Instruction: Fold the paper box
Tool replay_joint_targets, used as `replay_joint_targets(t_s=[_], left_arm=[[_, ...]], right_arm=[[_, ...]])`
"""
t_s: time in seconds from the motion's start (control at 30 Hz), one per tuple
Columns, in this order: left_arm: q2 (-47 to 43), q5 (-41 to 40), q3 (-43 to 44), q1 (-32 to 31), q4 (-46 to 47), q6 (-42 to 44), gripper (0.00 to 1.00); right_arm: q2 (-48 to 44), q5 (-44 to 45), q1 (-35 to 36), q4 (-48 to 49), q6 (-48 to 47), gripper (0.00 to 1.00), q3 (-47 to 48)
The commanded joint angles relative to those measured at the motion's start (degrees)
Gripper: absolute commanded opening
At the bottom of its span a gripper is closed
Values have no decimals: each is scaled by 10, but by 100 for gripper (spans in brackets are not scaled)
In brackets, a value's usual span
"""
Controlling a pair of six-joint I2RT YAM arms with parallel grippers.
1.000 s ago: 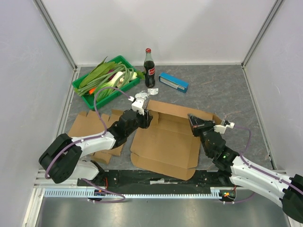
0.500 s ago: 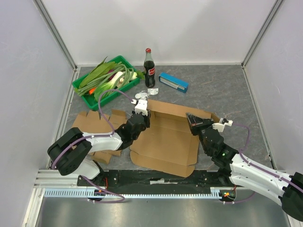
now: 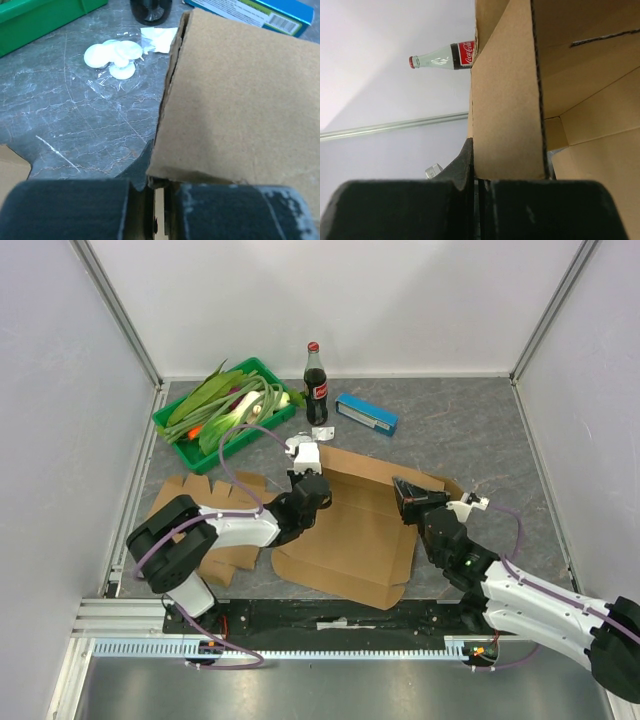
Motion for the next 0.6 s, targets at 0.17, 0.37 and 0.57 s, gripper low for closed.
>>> replay_joint_targets(t_s=[0.17,0.37,0.57], left_arm=[[54,-147,35,-13,-102,-116,2],[-23,-28,-33,-10,-13,-73,27],[-162,124,-172,5,122,2,46]], right_arm=[[6,-17,7,-46,31,0,30],[6,-3,7,-38,12,0,31],[-15,9,7,-44,2,0,26]])
